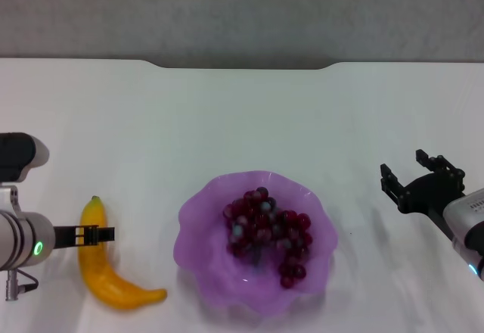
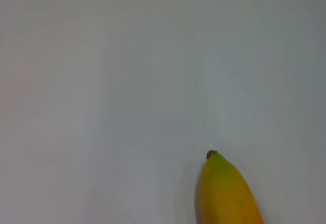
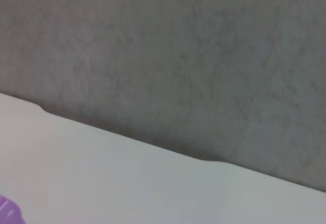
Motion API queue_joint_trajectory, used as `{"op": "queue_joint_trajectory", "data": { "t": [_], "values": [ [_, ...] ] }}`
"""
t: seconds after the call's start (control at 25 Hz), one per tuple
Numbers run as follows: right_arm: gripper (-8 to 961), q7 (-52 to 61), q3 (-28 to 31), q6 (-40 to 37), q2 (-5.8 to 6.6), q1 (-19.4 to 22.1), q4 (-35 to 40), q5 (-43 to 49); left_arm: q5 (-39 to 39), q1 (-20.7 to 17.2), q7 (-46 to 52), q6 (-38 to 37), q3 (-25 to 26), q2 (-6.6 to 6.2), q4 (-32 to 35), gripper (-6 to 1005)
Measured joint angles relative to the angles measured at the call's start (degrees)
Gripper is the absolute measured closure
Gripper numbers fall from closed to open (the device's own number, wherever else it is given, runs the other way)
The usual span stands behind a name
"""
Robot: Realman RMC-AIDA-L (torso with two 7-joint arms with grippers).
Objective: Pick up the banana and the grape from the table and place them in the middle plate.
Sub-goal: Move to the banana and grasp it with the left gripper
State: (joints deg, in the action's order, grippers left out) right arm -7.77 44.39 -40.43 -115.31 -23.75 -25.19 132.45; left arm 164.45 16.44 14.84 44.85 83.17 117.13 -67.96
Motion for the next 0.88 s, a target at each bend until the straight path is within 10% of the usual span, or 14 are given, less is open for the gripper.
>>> {"op": "queue_joint_trajectory", "data": {
  "t": [0.88],
  "values": [
    [287,0.1,0.0,0.2,-0.18,-0.4,0.6,-0.1,0.0,2.9,1.2,-1.3,-1.5,0.03,5.4,266]
  ]
}}
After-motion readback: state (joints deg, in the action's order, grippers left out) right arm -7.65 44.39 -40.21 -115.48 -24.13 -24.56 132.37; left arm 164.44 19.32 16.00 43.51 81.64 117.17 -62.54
